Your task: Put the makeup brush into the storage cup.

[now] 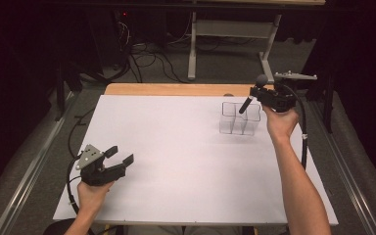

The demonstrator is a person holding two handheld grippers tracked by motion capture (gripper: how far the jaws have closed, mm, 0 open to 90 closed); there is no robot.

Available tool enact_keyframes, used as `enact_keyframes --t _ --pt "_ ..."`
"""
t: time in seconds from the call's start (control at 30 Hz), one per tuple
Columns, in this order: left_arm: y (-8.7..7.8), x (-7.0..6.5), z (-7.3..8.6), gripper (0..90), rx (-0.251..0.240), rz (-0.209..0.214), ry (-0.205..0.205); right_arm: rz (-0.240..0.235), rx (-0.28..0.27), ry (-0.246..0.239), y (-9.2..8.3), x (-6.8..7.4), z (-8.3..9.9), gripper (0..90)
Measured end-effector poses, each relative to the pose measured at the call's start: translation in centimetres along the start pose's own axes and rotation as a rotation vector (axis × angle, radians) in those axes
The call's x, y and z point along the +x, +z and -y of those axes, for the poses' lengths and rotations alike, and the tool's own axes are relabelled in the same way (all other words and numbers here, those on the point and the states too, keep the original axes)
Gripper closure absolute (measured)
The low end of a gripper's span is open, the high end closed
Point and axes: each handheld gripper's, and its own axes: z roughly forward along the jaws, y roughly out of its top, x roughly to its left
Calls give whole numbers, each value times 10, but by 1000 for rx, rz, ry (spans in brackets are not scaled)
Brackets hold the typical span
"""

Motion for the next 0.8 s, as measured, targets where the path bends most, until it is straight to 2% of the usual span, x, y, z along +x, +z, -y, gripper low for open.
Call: enact_keyframes --t 0.8 --pt "2 -2 1 291 16 3 14 24 133 -9 25 2 10 705"
